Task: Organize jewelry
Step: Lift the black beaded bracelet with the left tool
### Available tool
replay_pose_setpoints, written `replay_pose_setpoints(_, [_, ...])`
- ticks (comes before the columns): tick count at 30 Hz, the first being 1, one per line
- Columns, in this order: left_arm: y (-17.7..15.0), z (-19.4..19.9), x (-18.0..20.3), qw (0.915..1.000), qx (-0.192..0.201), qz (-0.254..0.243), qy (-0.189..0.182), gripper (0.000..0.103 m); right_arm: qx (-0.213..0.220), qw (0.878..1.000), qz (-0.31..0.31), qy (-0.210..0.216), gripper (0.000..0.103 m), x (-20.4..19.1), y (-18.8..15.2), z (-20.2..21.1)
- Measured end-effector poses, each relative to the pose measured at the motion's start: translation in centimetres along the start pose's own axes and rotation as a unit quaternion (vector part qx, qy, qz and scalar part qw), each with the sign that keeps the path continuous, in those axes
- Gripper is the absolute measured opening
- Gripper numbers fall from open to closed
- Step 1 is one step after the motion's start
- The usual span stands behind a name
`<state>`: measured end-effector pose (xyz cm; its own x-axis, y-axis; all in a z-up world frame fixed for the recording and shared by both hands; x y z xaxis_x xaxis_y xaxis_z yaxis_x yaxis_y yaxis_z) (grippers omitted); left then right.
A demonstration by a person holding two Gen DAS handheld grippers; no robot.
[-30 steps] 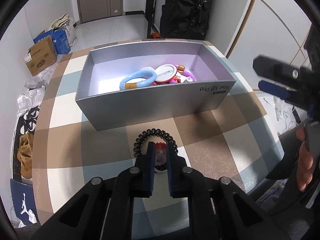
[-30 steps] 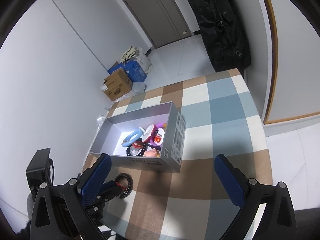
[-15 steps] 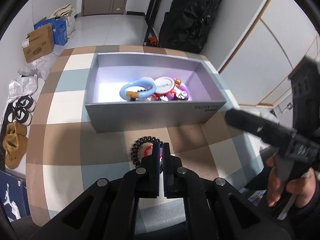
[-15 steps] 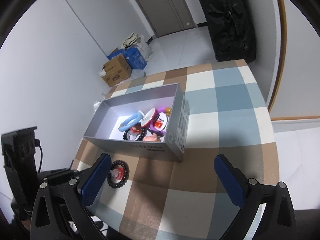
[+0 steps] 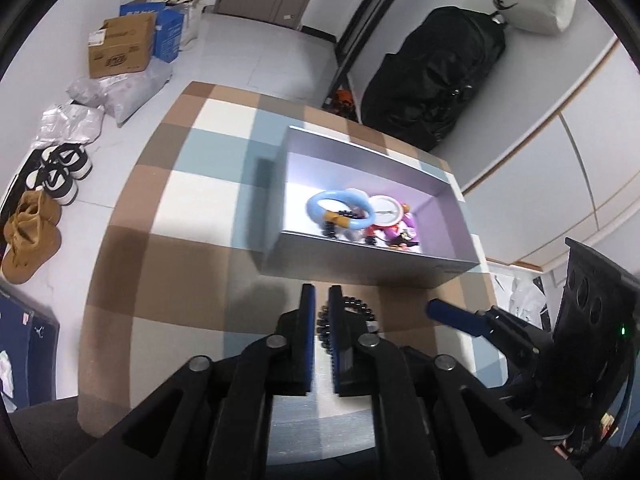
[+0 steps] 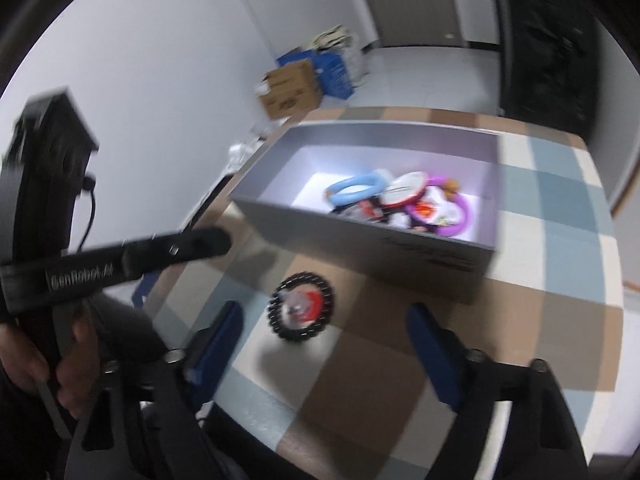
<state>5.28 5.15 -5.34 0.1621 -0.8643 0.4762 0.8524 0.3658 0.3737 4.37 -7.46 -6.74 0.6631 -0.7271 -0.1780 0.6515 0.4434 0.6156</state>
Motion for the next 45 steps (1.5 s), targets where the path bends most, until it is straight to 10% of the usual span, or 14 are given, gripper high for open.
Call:
replay_pose_setpoints(15, [0.0,-0.1,-2.0,0.9999,-0.008,0.005,0.012,0.015,-0.033,0.998,0.055,-0.021,0.018,-2.4,1.0,-4.4])
replay_pose_setpoints(28, [-0.9,-0.9,-1.2,0.9992,-0.036,-0.014,-0.003,0.015,0.029,1.000,0.002,-0.008,0.017,-0.3,2.2,-1.3])
replay_pose_setpoints(34, [-1.9,-1.3,0.7,0.9980,-0.036,-0.052,-0.004,0.044,0.058,0.998,-0.022,-0.002,0.017,0.8,2.7,0.8])
replay_pose_setpoints(45, [-3.7,-3.4,2.7,0.9907,-0.047,-0.117,0.050,0.047,0.089,0.995,-0.054,-0.004,0.017,2.7,2.1,4.0])
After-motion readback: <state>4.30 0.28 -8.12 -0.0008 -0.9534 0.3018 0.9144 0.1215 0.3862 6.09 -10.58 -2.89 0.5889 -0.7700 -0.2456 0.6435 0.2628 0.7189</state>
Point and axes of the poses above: each gripper's, at about its wrist camera, not at the fingertips, and z roughly against the way its jaws point, x to its right, y to its top, the point moved 3 cm from there along -z, roughly the way its jaws point, and after that the axes turned 12 degrees about z, right-handed, at the moved point
